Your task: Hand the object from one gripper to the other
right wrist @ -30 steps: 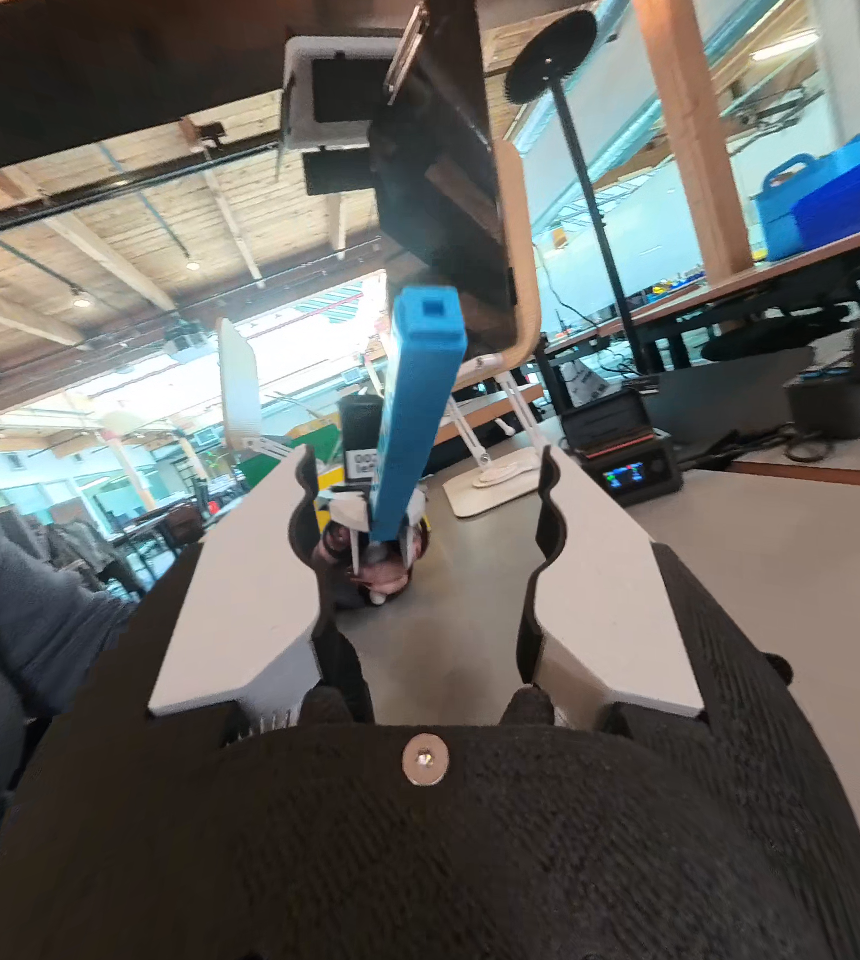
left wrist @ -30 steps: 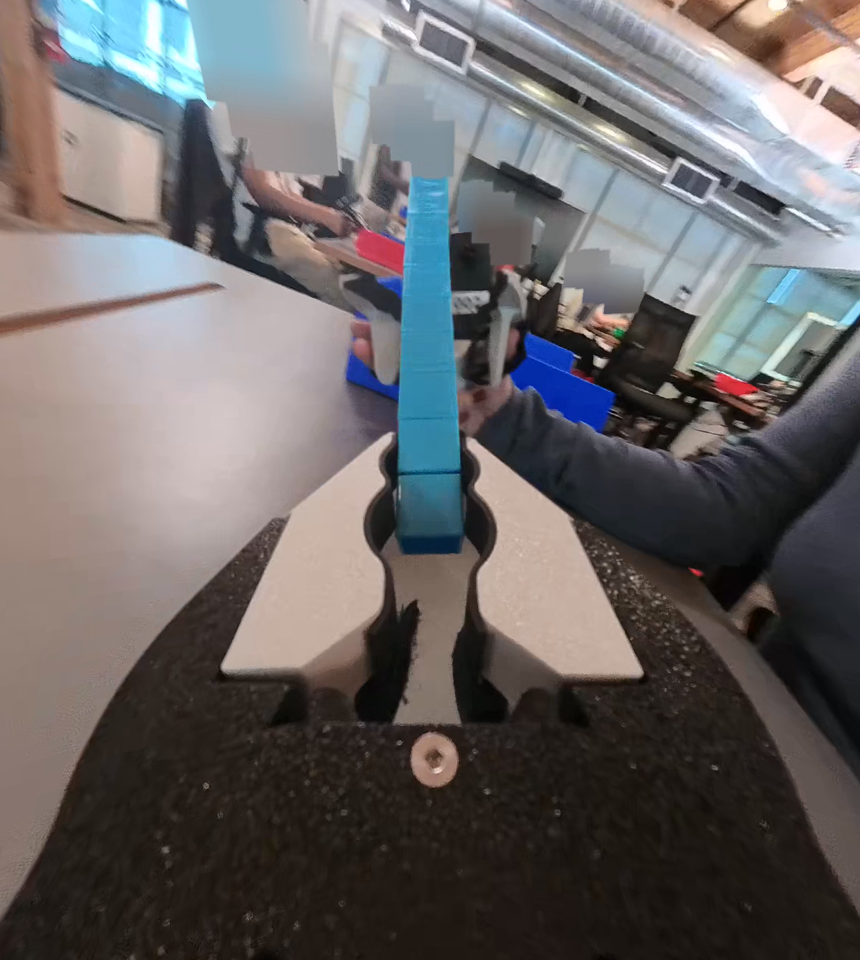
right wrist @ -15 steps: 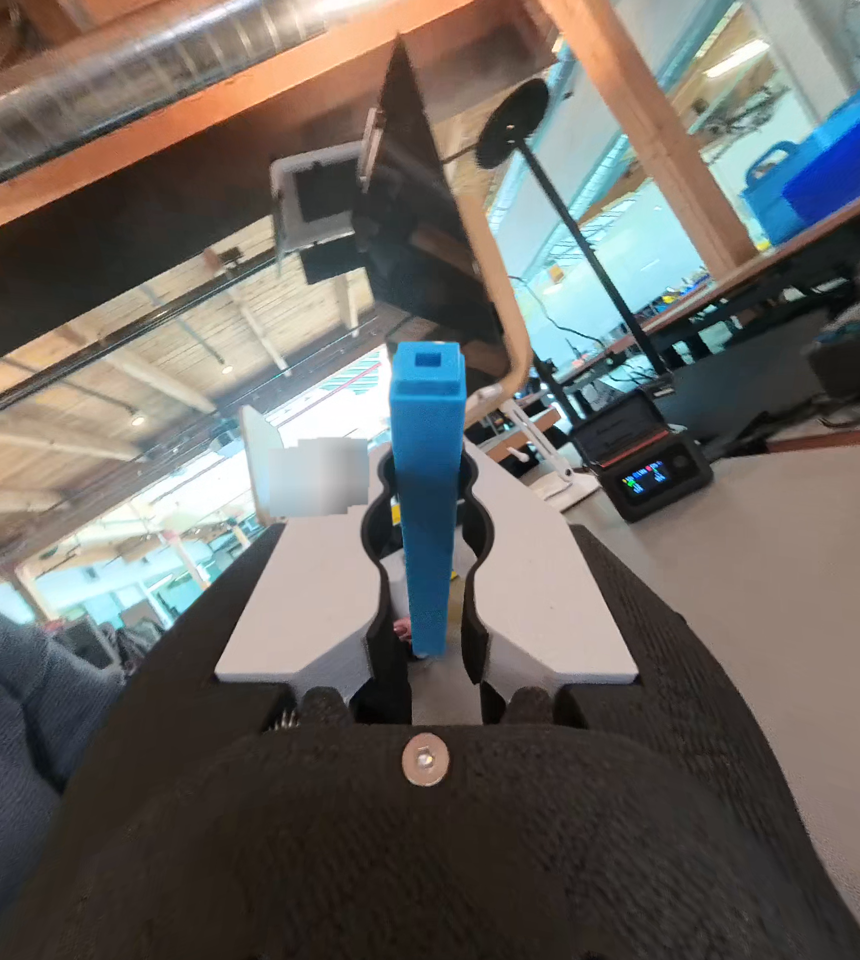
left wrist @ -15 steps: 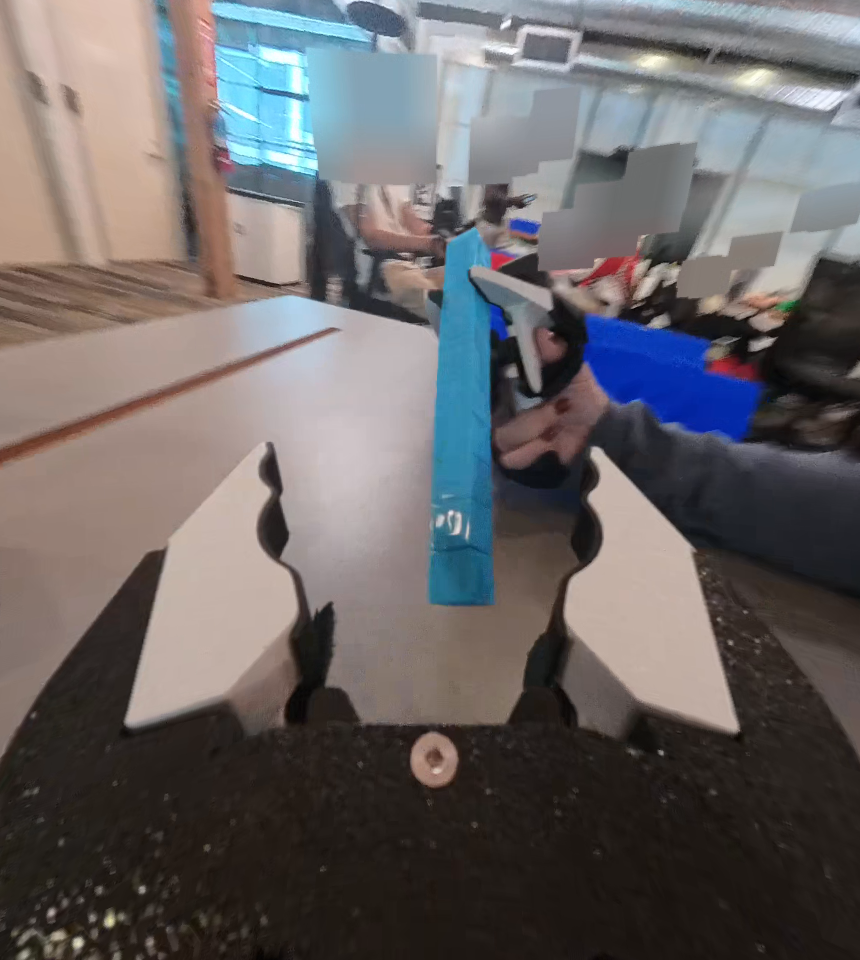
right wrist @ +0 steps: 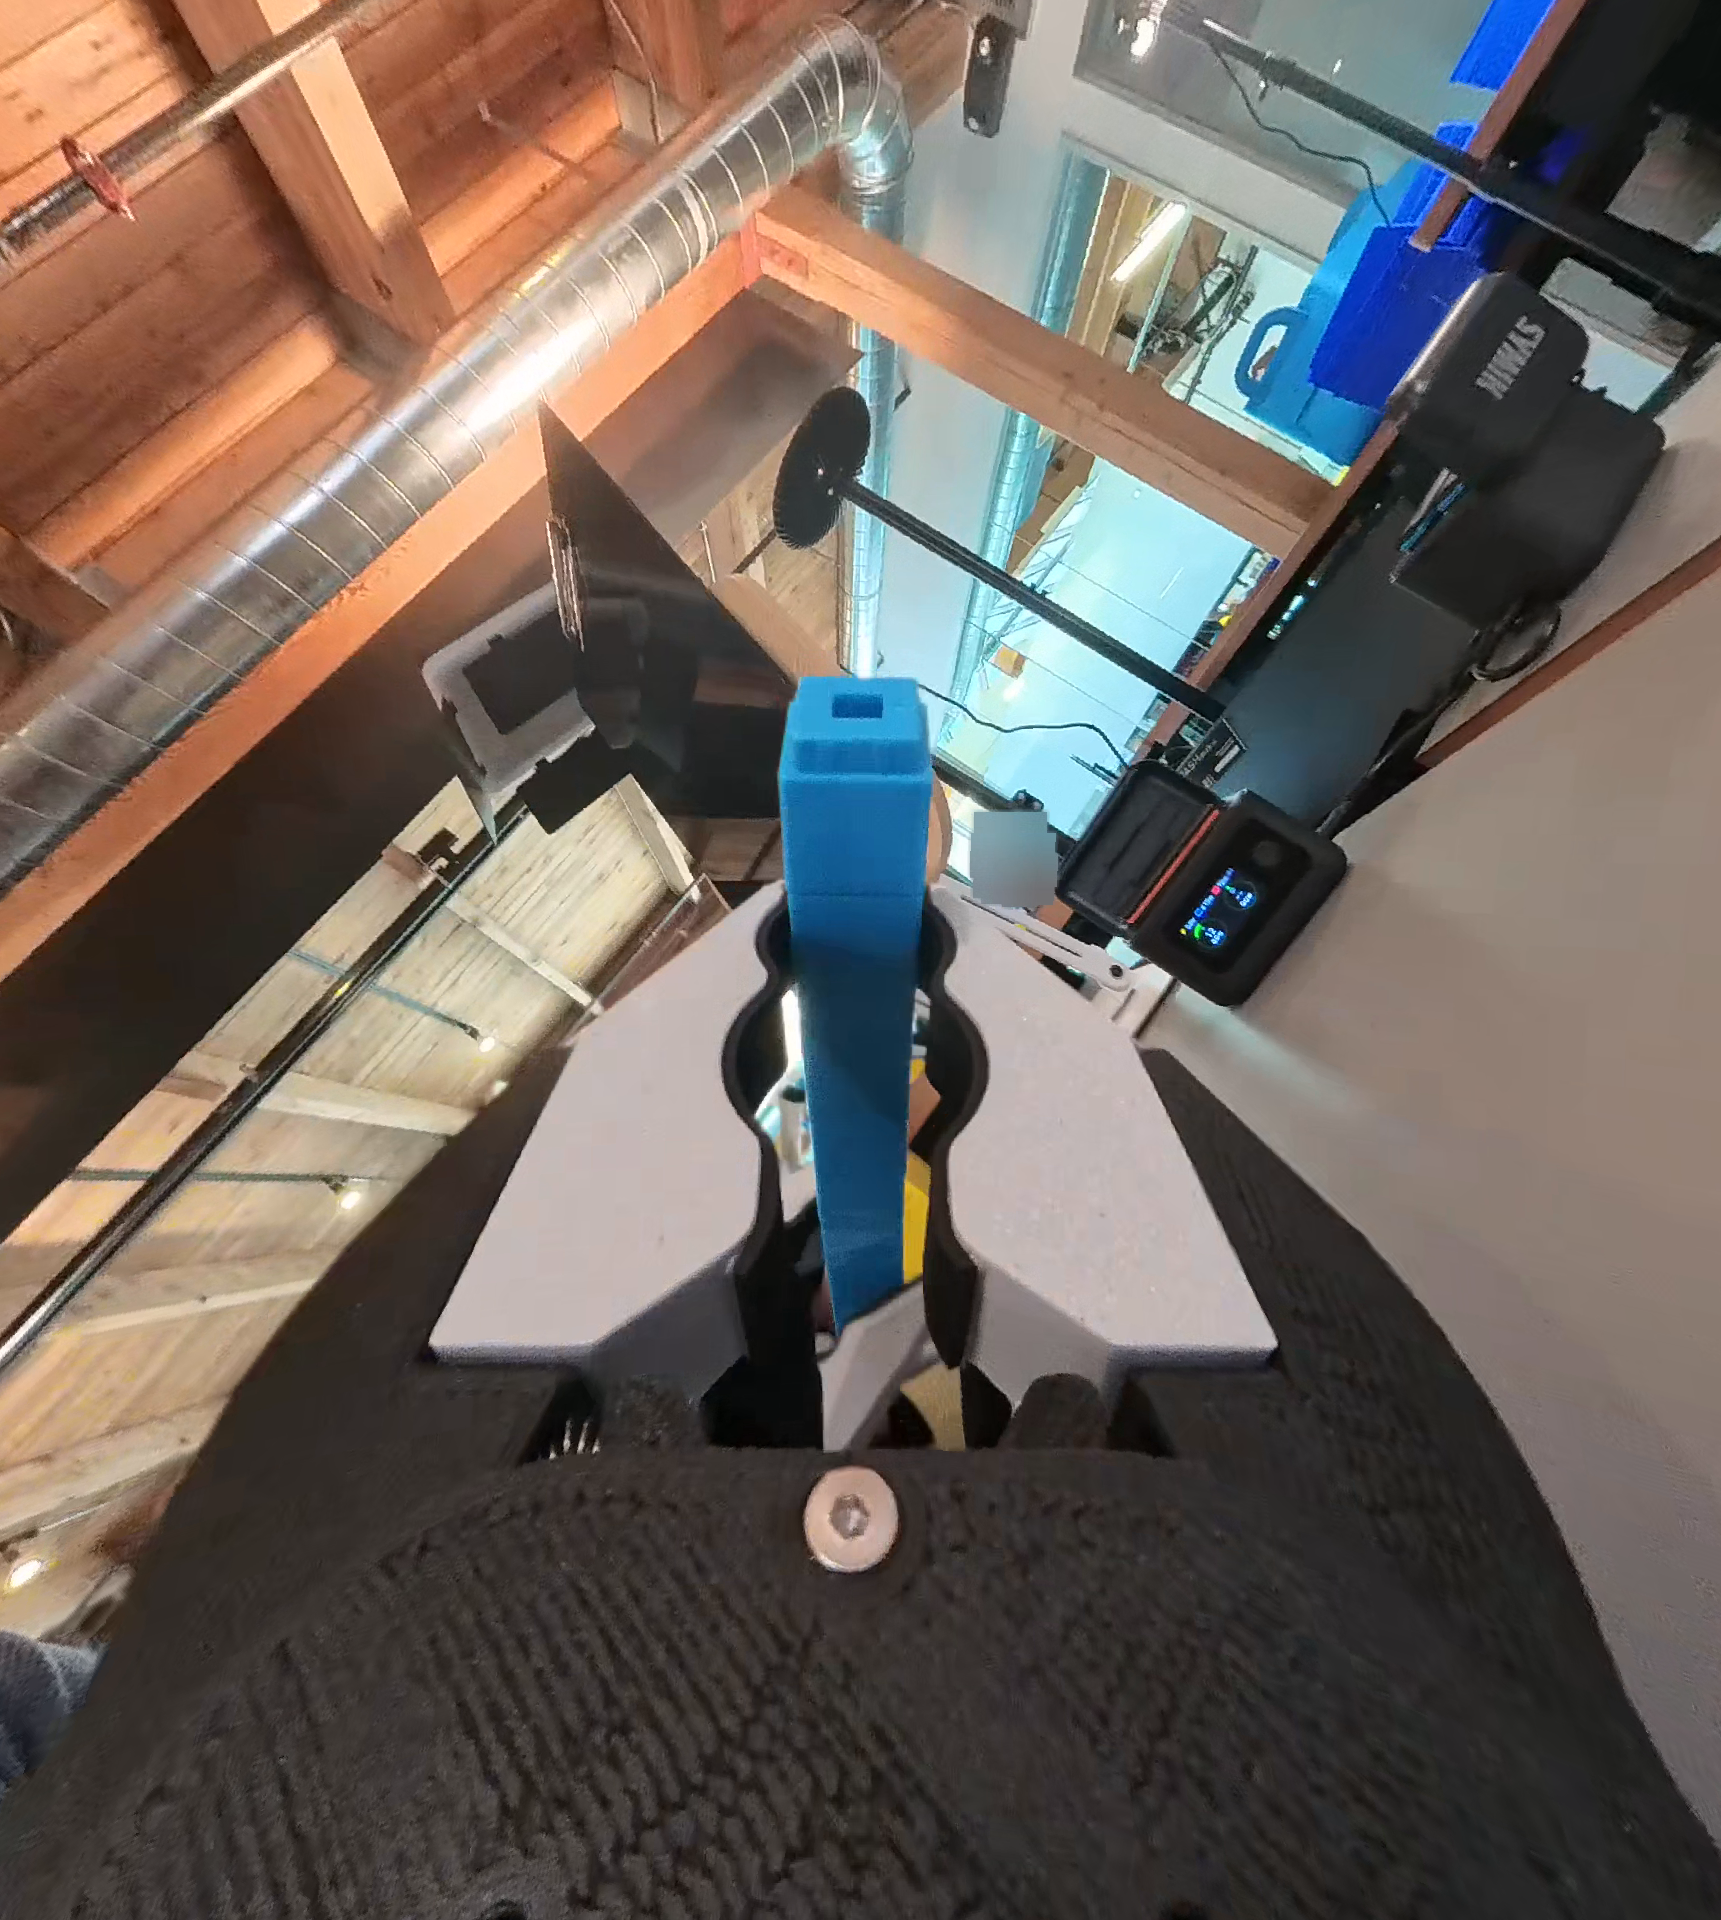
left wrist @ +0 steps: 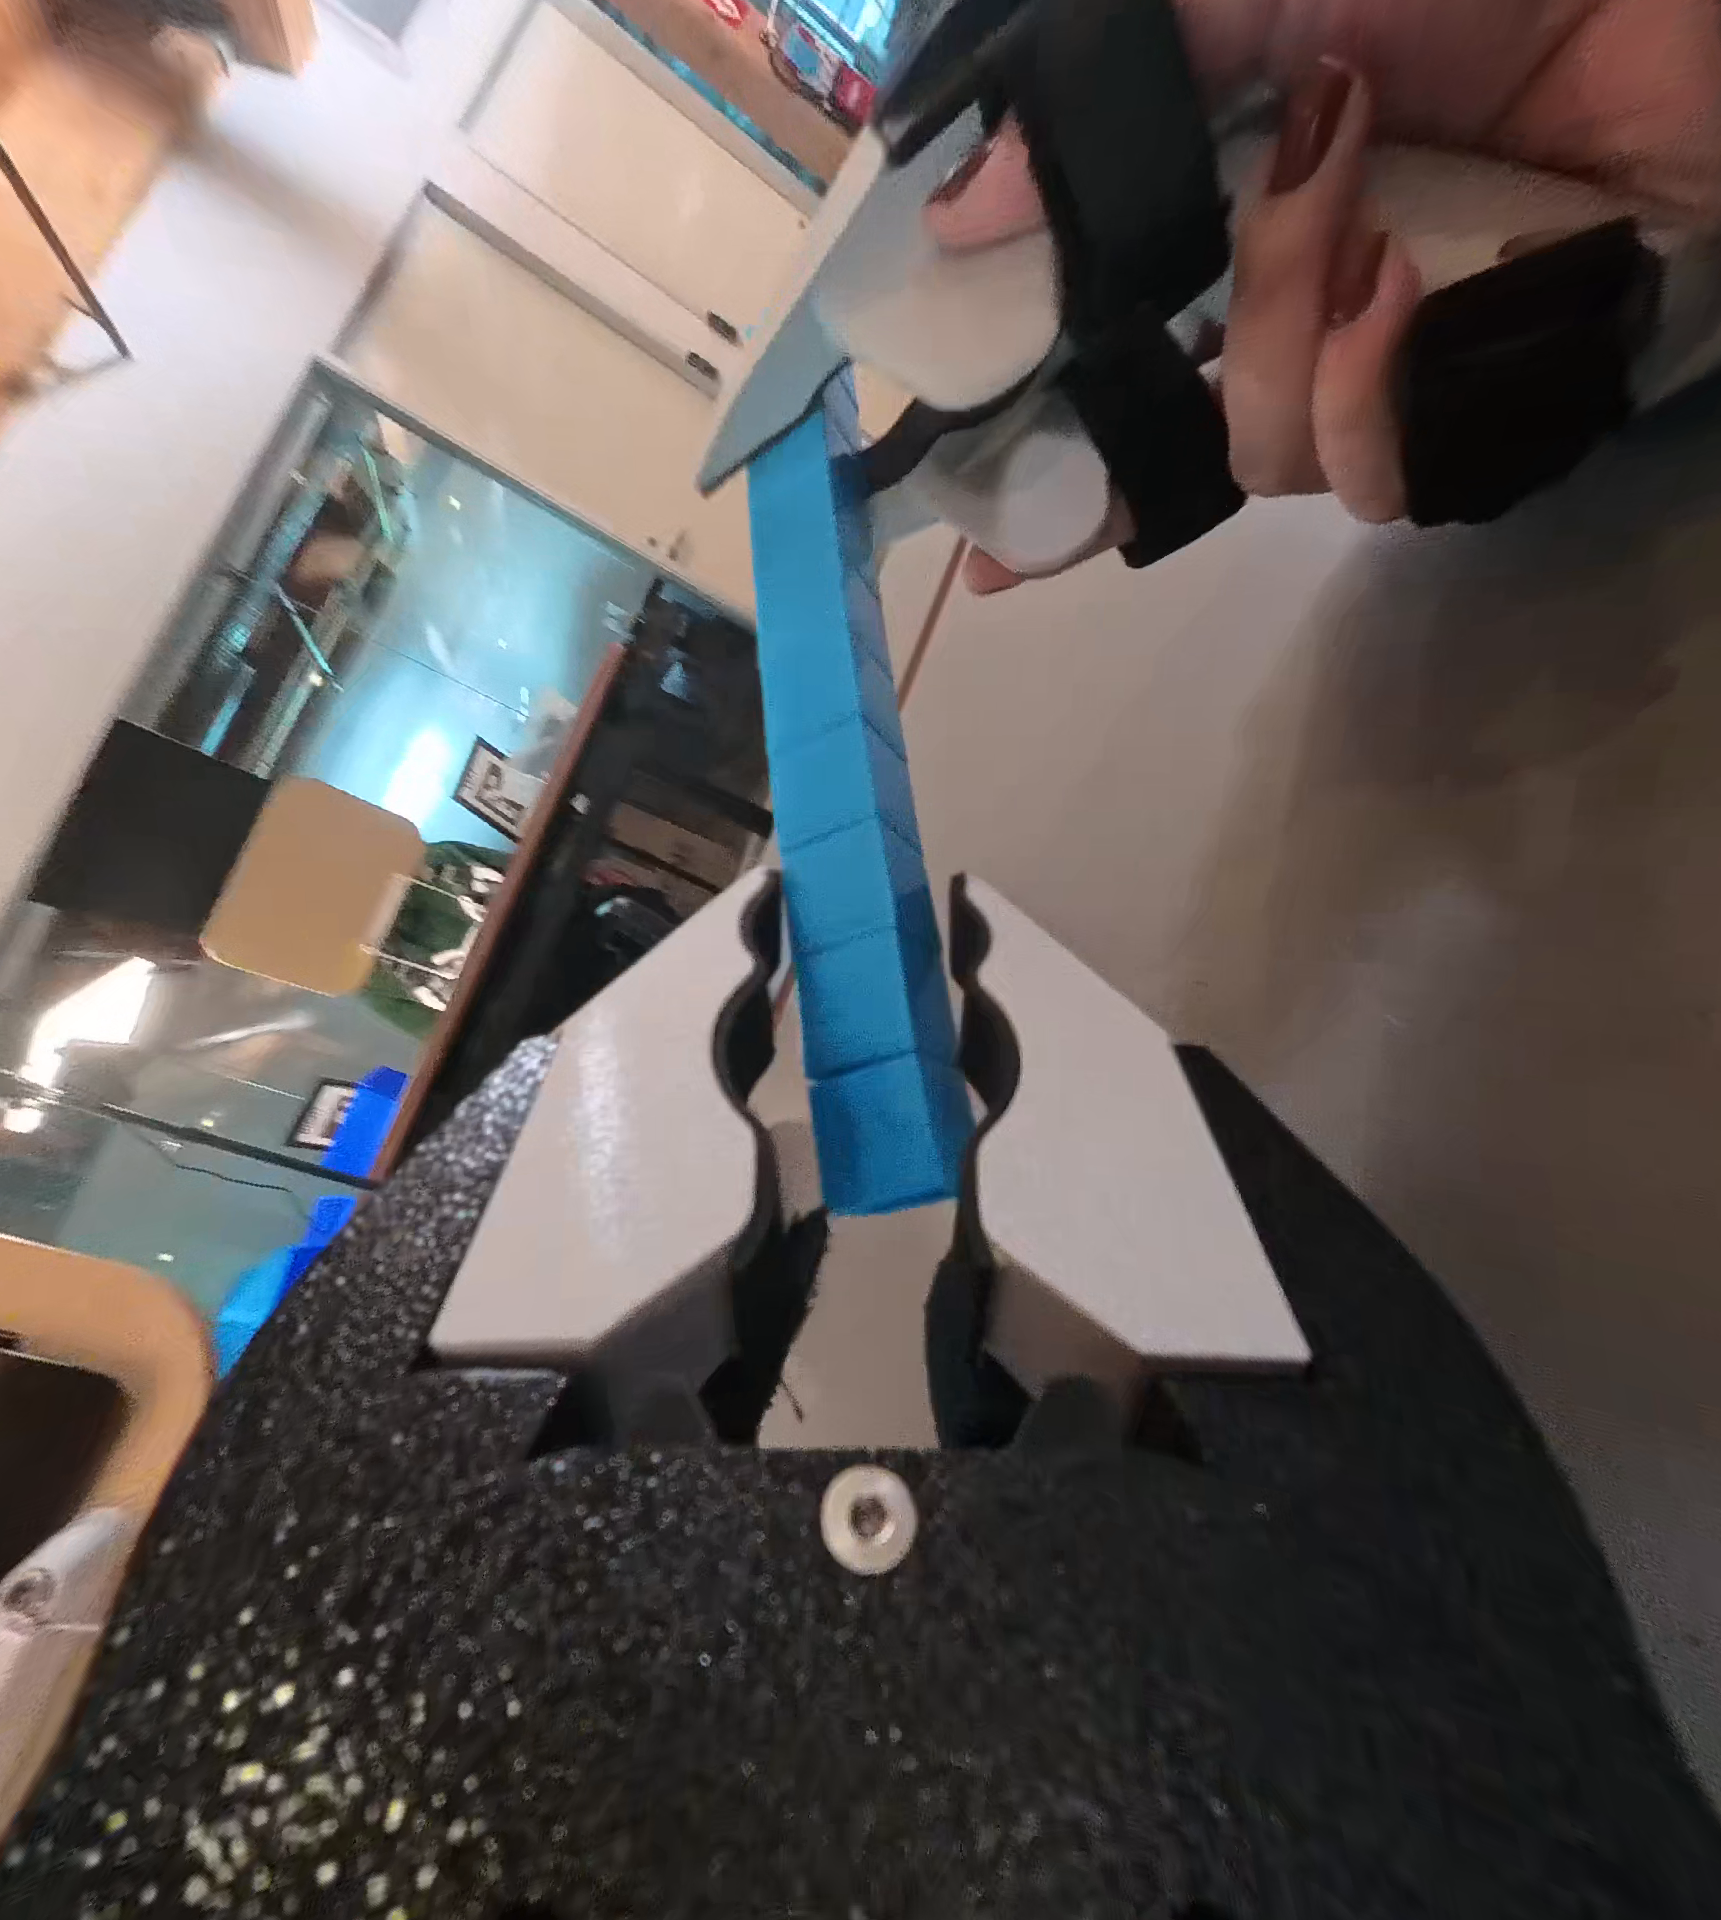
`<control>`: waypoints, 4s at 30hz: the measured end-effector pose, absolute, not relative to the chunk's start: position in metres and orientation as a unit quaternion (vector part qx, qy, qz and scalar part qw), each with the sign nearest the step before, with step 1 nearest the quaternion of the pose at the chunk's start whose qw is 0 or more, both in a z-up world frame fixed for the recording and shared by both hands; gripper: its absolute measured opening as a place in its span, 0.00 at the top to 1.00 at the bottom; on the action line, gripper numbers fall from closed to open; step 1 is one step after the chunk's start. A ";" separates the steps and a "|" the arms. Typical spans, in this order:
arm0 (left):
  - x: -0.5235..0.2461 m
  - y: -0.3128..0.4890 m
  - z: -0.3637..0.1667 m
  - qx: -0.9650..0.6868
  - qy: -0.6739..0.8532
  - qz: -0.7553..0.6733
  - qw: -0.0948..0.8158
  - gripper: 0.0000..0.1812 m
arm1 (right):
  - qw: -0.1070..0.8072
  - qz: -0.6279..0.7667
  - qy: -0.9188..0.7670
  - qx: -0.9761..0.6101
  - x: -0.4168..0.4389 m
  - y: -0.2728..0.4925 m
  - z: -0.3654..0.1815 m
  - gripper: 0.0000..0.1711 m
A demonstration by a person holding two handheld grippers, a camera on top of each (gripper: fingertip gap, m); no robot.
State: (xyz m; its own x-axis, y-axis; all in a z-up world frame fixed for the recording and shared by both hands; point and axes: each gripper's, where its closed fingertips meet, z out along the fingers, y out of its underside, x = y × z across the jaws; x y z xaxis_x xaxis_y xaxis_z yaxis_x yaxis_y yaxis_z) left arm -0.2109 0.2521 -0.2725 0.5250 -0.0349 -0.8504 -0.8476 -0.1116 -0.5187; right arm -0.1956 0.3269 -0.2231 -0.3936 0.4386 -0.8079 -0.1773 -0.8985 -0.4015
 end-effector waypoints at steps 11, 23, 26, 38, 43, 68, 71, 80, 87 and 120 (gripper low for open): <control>-0.214 0.252 -0.263 -0.727 0.211 0.145 0.638 0.87 | 0.241 0.805 -0.200 -0.504 -0.197 0.315 -0.214 0.63; -0.190 0.231 -0.233 -0.650 0.083 -0.378 0.653 0.89 | 0.213 0.825 -0.261 -0.454 -0.198 0.285 -0.203 0.68; -0.184 0.230 -0.235 -0.644 0.074 -0.438 0.623 0.88 | 0.205 0.840 -0.275 -0.420 -0.192 0.276 -0.195 0.83; -0.202 0.240 -0.250 -0.692 0.177 -0.063 0.697 0.66 | 0.202 0.835 -0.202 -0.471 -0.195 0.304 -0.207 0.89; -0.213 0.248 -0.260 -0.696 0.232 0.160 0.661 0.72 | 0.189 0.836 -0.184 -0.482 -0.195 0.310 -0.212 0.88; -0.188 0.222 -0.228 -0.629 0.115 -0.393 0.661 0.89 | 0.222 0.867 -0.241 -0.377 -0.181 0.280 -0.178 0.71; -0.182 0.221 -0.231 -0.632 0.119 -0.421 0.639 0.89 | 0.233 0.874 -0.248 -0.347 -0.173 0.276 -0.170 0.79; -0.189 0.229 -0.231 -0.644 0.124 -0.311 0.688 0.72 | 0.243 0.854 -0.231 -0.398 -0.182 0.289 -0.183 0.89; -0.202 0.244 -0.254 -0.680 0.242 0.099 0.685 0.66 | 0.224 0.850 -0.183 -0.441 -0.185 0.309 -0.196 0.88; -0.213 0.209 -0.173 -0.523 0.081 -0.184 0.828 0.89 | 0.736 0.128 -0.586 -0.313 -0.225 0.259 -0.228 0.88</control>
